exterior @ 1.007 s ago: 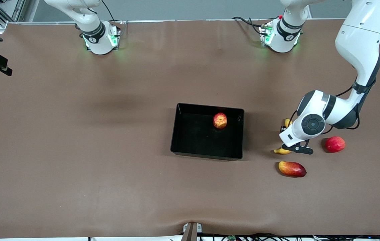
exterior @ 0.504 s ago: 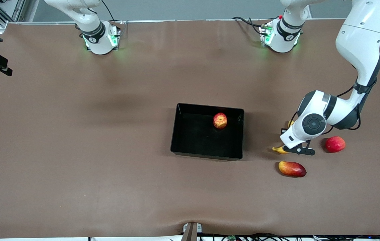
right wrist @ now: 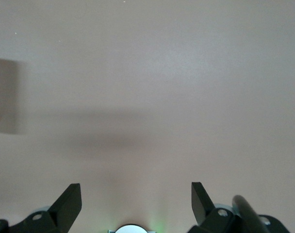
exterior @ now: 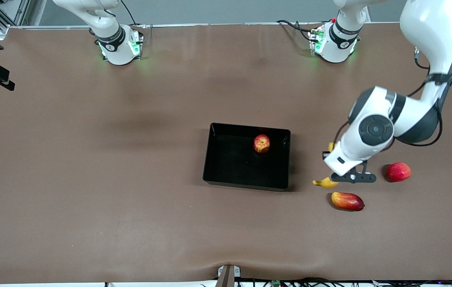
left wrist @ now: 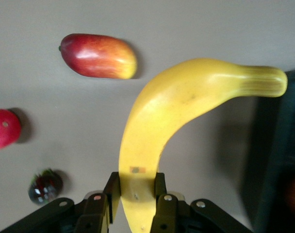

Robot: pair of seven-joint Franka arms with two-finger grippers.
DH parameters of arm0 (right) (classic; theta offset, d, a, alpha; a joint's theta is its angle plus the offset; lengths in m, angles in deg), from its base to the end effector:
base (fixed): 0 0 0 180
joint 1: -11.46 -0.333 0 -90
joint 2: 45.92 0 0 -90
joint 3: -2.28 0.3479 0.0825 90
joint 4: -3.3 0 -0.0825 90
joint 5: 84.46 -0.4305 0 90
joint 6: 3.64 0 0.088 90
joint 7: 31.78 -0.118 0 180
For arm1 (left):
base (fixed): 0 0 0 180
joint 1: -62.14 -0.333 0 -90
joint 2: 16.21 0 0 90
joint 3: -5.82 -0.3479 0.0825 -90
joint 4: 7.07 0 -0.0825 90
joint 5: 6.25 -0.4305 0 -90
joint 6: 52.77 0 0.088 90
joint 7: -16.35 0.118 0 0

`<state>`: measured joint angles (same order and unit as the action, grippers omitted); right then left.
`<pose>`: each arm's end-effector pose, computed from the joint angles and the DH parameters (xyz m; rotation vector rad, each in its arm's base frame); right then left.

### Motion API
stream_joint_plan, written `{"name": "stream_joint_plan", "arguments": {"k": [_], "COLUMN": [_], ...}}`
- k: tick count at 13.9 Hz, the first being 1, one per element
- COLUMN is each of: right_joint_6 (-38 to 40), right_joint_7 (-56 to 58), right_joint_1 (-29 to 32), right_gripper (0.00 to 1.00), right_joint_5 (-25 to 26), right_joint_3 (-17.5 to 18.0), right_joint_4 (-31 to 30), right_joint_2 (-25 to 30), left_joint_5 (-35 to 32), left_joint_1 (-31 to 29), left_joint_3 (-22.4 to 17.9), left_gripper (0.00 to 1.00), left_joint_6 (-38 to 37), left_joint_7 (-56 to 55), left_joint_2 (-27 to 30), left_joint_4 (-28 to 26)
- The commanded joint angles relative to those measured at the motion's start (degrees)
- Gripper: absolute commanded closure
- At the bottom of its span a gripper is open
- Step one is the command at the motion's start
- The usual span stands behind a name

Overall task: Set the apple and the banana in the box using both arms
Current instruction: 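Lift the banana and carry it over the box with the left gripper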

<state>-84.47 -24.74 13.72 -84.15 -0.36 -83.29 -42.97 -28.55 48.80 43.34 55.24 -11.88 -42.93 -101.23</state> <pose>0.5631 -0.0498 0.6922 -3.1380 -0.0576 0.0771 0.6720 -0.2099 0.3773 -3.0147 0.0577 0.1034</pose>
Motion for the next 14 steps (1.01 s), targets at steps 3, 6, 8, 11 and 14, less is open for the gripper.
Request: {"name": "stream_joint_plan", "arguments": {"k": [3,6,8,11,14], "right_joint_6": [-0.30,-0.30,-0.30,-0.30,-0.30], "right_joint_7": [0.35,0.35,0.35,0.35,0.35], "right_joint_1": [1.00,1.00,1.00,1.00,1.00], "right_gripper": [0.00,0.00,0.00,0.00,0.00], "right_joint_5": [0.84,0.84,0.84,0.84,0.84], "right_joint_3": [0.71,0.63,0.63,0.71,0.71], "right_joint_4": [-0.24,-0.24,-0.24,-0.24,-0.24], "right_joint_2": [0.40,0.40,0.40,0.40,0.40], "left_joint_5": [4.81,4.37,3.59,3.31,3.40], "left_joint_1": [7.33,17.18,21.85,29.40,36.87], "left_joint_3": [5.28,4.32,3.35,-3.48,-11.57], "left_gripper": [1.00,1.00,1.00,1.00,1.00], "left_joint_6": [-5.35,-4.91,-3.69,0.95,5.55], "left_joint_7": [-12.86,-22.01,-26.42,-28.27,-29.16], "left_joint_2": [-1.05,-6.04,-9.21,-11.33,-13.78], "left_joint_4": [6.79,11.79,14.25,15.67,16.81]}}
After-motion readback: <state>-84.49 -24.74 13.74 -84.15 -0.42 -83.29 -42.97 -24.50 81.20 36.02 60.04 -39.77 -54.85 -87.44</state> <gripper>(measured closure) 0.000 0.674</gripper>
